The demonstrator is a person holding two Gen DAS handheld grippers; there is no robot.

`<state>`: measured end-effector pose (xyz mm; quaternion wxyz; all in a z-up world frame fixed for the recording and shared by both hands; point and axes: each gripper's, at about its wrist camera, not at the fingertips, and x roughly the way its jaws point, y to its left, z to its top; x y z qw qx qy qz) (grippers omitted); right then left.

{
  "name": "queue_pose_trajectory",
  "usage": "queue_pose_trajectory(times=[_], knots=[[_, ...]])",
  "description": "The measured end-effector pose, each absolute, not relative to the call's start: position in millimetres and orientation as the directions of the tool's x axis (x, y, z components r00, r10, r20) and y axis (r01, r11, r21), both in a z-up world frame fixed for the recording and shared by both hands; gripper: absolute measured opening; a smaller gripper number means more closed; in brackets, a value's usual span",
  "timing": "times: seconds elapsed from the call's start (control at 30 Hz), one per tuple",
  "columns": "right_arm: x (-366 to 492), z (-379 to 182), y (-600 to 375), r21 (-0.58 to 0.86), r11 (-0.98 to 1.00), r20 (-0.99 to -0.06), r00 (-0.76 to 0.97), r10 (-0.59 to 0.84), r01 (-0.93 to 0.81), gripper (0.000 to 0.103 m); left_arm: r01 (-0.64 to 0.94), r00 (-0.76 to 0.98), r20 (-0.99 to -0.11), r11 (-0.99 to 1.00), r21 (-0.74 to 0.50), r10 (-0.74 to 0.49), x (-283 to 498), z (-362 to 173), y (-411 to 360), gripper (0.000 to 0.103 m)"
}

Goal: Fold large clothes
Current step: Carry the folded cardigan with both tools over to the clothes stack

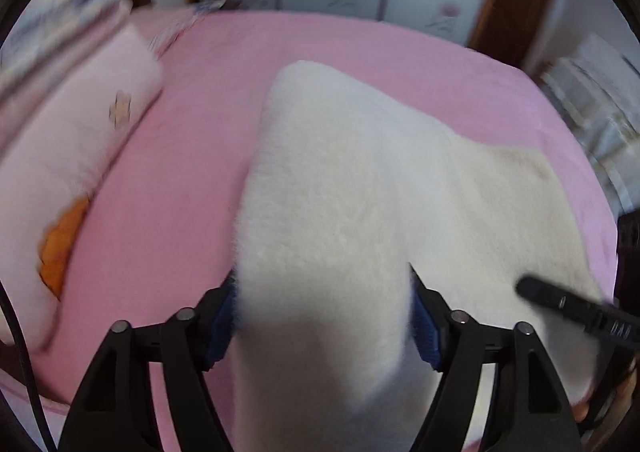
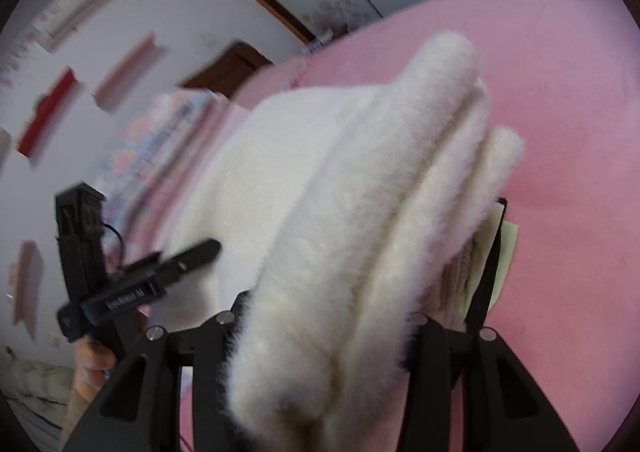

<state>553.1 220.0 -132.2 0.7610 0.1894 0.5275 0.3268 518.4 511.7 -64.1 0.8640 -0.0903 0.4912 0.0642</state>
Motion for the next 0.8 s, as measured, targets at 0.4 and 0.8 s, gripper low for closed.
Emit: queue_pose_trajectory(times=[0.4, 0.8], knots=[[529, -104, 218, 0.428, 0.819, -0.800, 0.261, 0.540, -0.382, 0.060, -0.263, 0.577, -0.796, 0.964, 0.031, 0.183, 489, -57, 492, 0.103], [480, -78, 236, 0.096, 0.869, -0.781, 0.505, 0.369, -0.486, 0.003, -0.341, 0.497, -0.813, 0.930, 0.136, 0.302, 462, -45, 477, 0.011]])
